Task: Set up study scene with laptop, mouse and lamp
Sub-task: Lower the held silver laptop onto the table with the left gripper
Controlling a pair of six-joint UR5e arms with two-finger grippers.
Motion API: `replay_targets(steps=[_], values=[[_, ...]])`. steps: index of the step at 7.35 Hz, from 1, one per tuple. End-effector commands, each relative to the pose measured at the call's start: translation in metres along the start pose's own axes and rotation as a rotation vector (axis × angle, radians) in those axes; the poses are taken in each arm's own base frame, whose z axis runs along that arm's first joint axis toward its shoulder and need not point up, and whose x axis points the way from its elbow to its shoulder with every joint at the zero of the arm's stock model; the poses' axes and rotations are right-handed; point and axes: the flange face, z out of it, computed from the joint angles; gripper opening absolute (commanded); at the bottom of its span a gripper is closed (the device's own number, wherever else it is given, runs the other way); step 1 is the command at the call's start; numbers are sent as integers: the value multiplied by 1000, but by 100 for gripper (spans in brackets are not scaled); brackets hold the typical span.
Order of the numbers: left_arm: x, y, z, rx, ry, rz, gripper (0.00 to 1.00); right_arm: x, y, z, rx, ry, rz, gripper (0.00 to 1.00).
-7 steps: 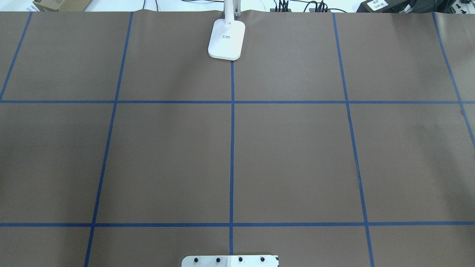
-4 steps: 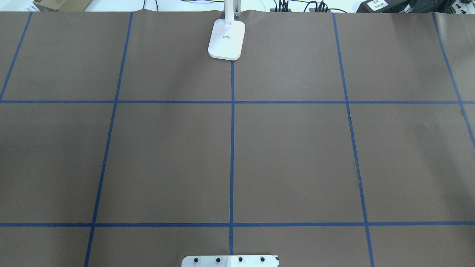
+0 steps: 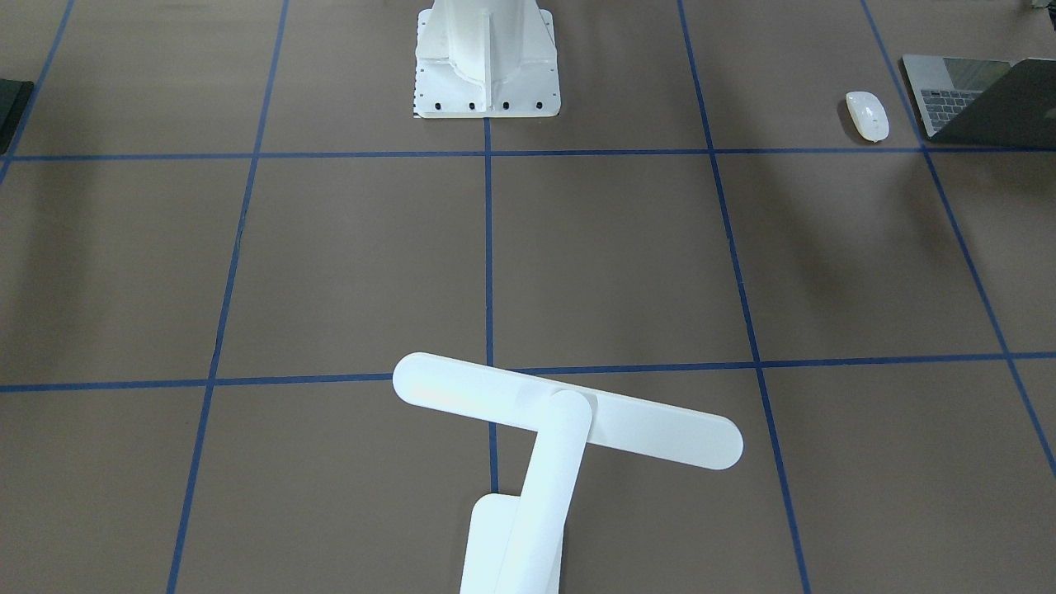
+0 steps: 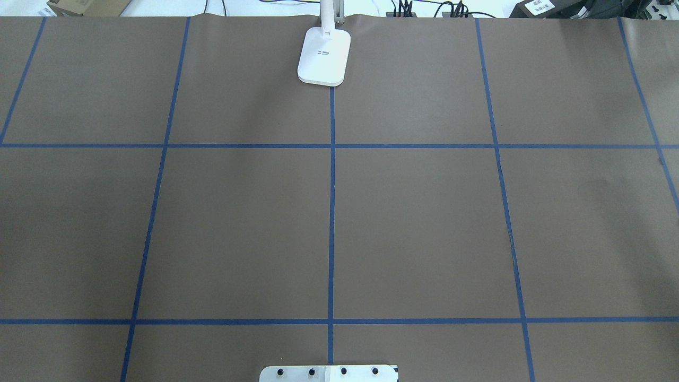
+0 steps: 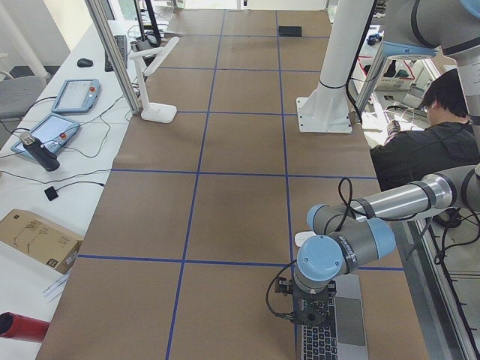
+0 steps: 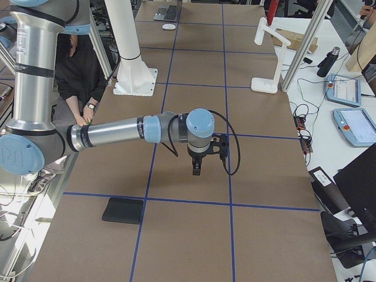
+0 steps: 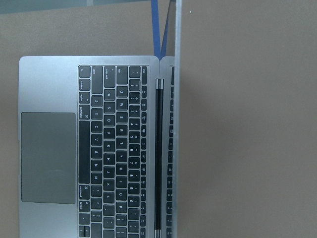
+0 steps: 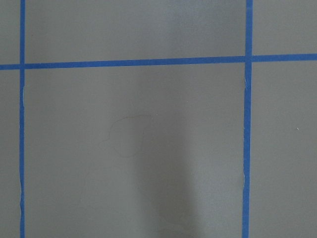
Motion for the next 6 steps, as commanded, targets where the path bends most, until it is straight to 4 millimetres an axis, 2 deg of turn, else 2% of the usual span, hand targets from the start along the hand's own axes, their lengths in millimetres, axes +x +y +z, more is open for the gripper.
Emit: replay_targets(steps=[1,4,5,6], values=[[-1,-3,4,-5,-8,-5,100,-1,3,-1,1,-1,-1,99],[-5,-8,12,-23,-14,-20,99,0,12,-1,0,-1,1,99],[-3,-5,12,-52,0,-22,59,-1,15,-2,1,-1,-2,99],[-3,-5,12,-52,1,-21,30,-1,17,-2,0,-1,-1,99]])
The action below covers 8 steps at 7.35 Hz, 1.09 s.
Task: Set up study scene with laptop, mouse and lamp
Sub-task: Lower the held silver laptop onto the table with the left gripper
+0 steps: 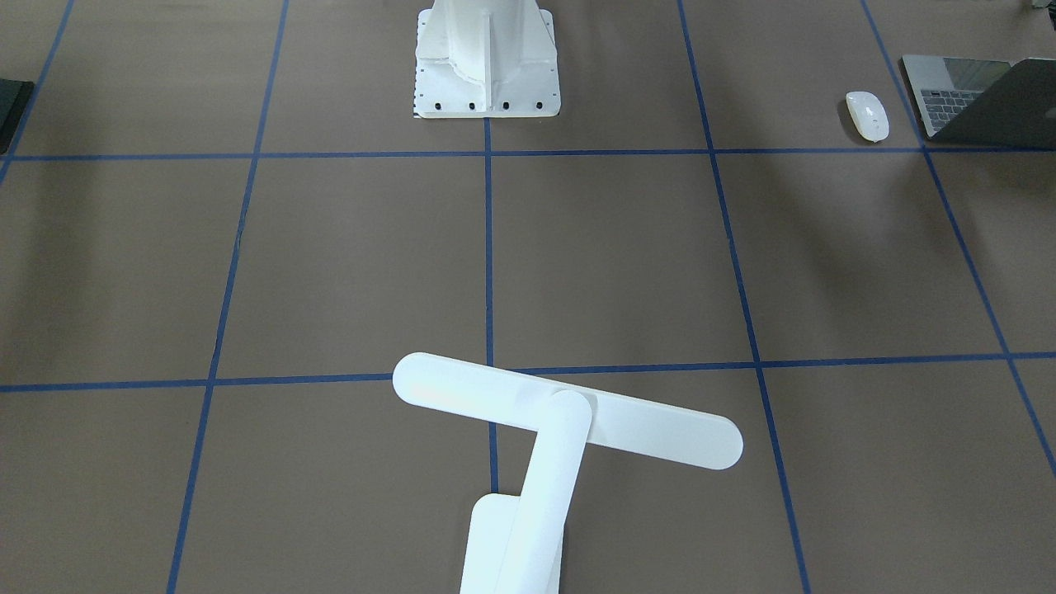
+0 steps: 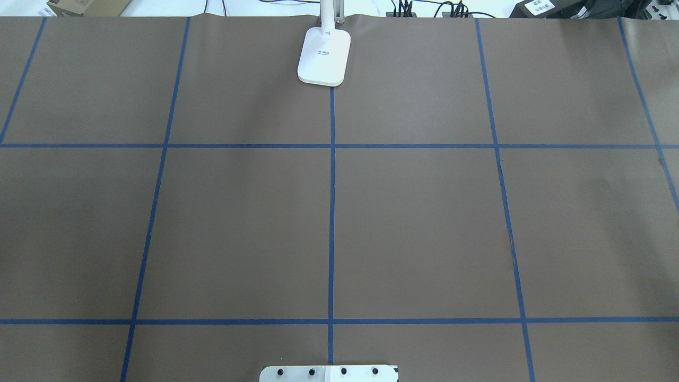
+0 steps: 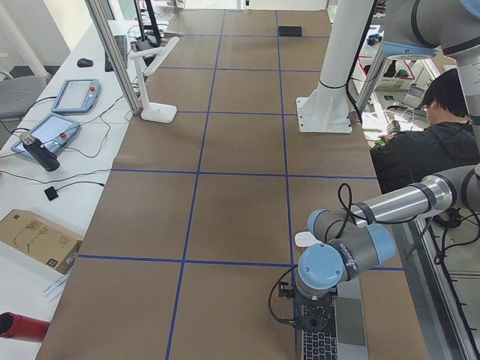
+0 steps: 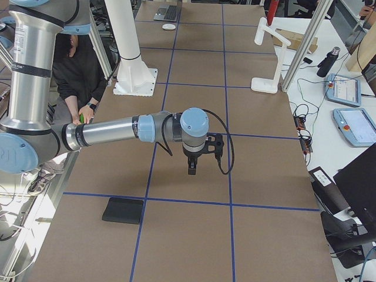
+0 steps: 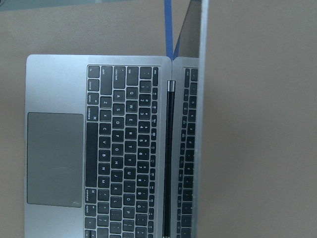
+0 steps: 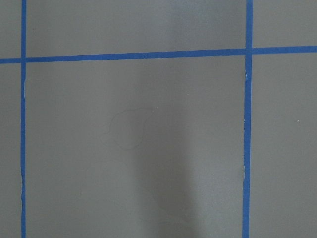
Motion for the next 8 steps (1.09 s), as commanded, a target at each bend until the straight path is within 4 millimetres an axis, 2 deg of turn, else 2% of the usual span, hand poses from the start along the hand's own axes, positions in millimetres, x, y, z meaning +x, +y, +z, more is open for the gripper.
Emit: replay_targets(steps=[1,2,4,5,6,7,8], values=[[1,1,0,-11,9,3,9,-1,4,-1,0,0,-1,99],[4,1,-2,-9,13,9,0,-1,4,0,-3,-11,1,99],[10,7,-11,-8,30,19,0,-1,7,1,-8,-36,6,99],[16,19,-19,-51,64,27,0,-1,7,2,-9,-38,8,99],[21,28,-30,-59,74,29,0,-2,8,2,-11,-51,10,99],[29,38,-49,-53,96,26,0,-1,11,3,-14,-61,11,100],[40,37,-70,-43,130,11,0,-5,17,0,-10,-61,8,99]])
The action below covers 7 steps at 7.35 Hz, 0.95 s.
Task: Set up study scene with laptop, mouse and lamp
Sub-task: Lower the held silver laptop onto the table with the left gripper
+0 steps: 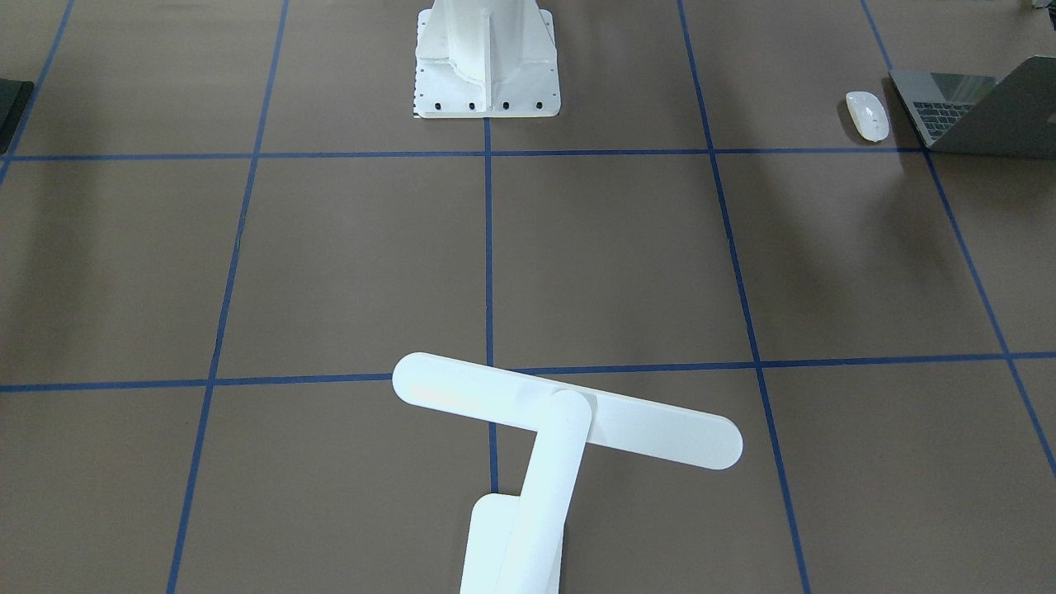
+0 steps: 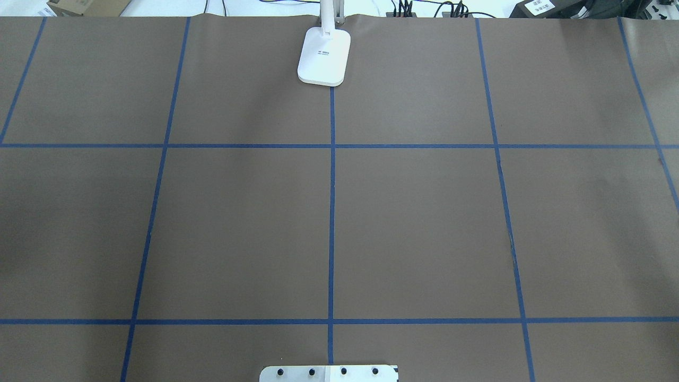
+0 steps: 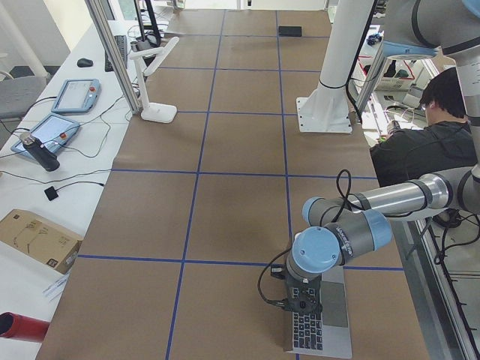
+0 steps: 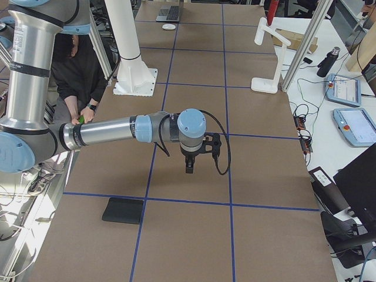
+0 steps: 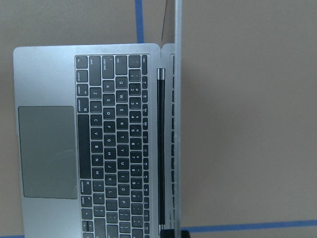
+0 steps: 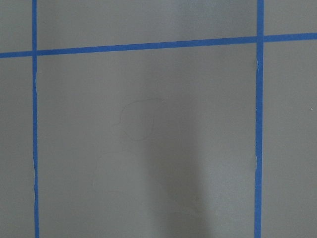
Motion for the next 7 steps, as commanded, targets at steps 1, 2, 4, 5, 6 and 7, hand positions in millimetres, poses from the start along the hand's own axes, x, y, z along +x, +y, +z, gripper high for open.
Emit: replay_targets(steps=[1,2,4,5,6,7], values=[[32,6,-40,15,59,-12,0,-4,7,-3,3,-7,-6,99],[41,8,-47,10,53,-26,0,-4,7,-2,2,-7,-3,99],[93,26,-85,24,55,-19,0,0,11,-4,5,-8,8,99],[133,42,-121,85,32,-12,0,1,13,-6,9,-8,11,99],[165,58,-150,110,17,-14,0,2,17,-6,6,-8,18,99],[186,81,-172,118,26,-8,0,6,21,-4,2,-8,28,99]])
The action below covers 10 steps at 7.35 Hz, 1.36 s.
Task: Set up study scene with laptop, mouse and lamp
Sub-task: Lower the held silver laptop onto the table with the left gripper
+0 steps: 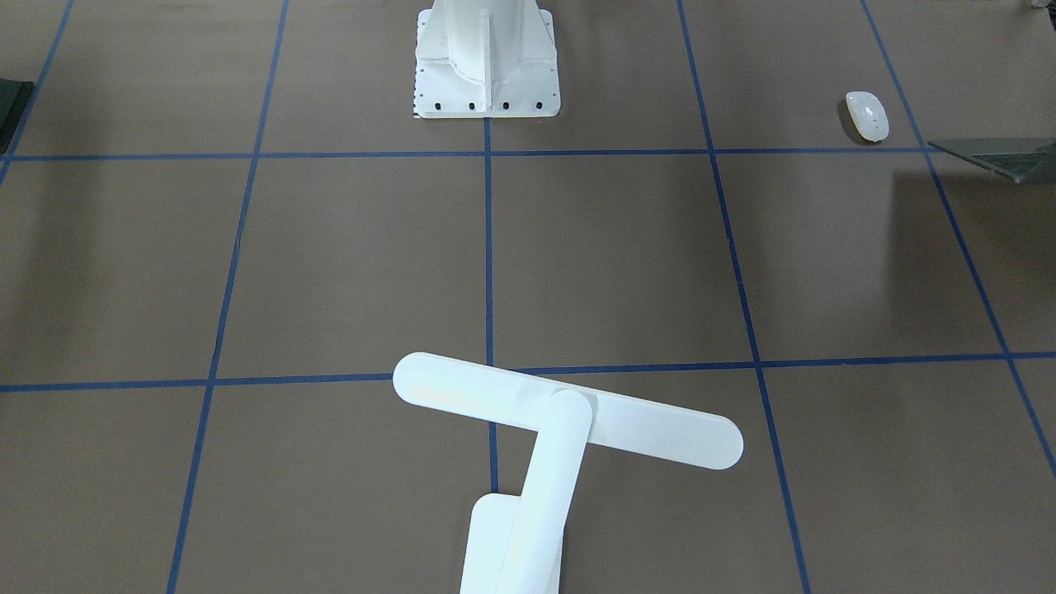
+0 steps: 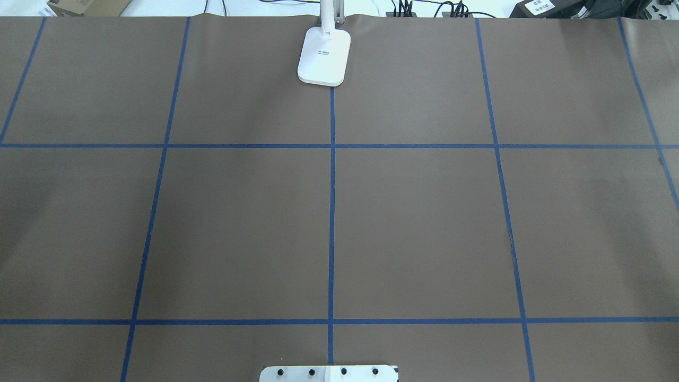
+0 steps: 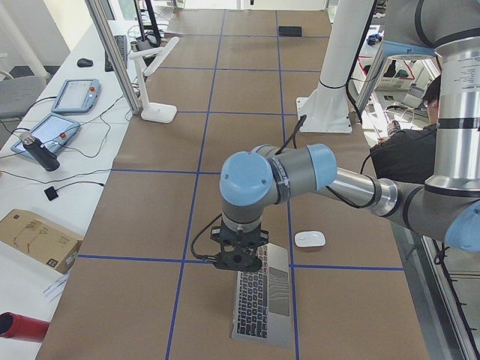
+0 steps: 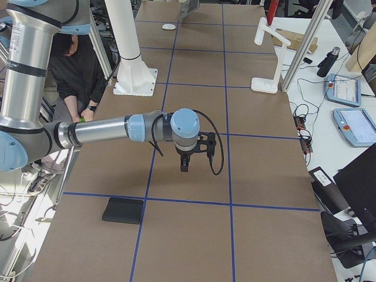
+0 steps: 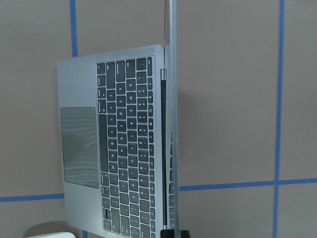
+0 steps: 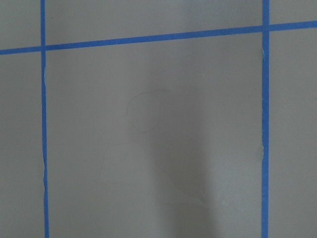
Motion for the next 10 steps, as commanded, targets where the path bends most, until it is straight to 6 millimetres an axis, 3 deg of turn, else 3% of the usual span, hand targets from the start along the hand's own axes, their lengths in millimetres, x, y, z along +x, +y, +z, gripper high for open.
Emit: replay_targets(steps=[1,2,4,5,6,7,9,10], values=[[62,58,-42,35,4,-20,0,7,7,1,-3,0,17,99],[86,99,-33,38,-14,-24,0,7,7,1,-3,0,19,99],[122,165,-42,2,16,-77,0,8,7,1,-4,2,20,99],[137,218,-39,-41,13,-82,0,7,6,1,-2,3,17,99],[143,294,-45,-60,18,-96,0,7,6,0,1,14,16,99],[151,366,-24,-73,-31,-99,0,10,6,1,-1,17,19,99],[155,459,7,-95,-99,-3,0,15,8,-2,7,17,31,99],[151,492,26,-99,-140,15,0,15,8,-2,5,17,33,99]])
